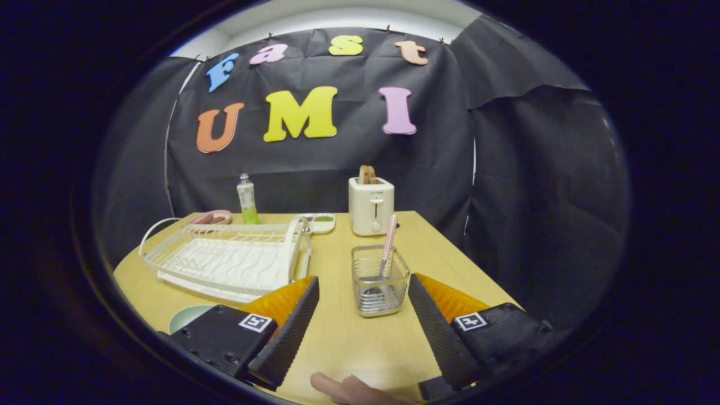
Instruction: Take the plate from the dish rack, then take the spoon from the basket and place it into the plate.
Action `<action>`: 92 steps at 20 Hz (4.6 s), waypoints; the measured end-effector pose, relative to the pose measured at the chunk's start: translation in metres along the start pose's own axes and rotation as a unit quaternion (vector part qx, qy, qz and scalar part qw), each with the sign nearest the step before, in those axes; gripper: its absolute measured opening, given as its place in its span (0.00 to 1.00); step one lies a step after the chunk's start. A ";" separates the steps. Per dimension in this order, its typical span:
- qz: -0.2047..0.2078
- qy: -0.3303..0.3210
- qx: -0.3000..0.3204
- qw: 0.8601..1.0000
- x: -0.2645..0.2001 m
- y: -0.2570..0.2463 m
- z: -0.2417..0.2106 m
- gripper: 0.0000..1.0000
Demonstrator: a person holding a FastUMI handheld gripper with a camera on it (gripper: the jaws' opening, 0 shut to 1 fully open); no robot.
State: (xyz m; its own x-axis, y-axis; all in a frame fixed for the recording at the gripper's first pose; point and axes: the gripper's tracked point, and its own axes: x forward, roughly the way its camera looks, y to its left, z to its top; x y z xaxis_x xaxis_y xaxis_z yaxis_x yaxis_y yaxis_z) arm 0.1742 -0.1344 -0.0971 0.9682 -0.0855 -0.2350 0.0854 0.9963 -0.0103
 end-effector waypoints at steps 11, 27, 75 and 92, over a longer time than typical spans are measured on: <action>0.019 0.042 0.022 0.999 0.126 -0.036 0.040 1.00; 0.017 -0.015 0.052 0.998 0.130 -0.022 0.086 0.15; 0.093 -0.162 0.015 0.982 -0.114 0.231 -0.029 0.20; 0.052 -0.117 -0.002 0.992 -0.147 0.157 0.000 0.94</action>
State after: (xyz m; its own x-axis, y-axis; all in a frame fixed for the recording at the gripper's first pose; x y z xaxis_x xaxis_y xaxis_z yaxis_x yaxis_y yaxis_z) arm 0.0455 0.0341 -0.0641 0.9998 0.0179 -0.0039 -0.0179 0.9998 -0.0022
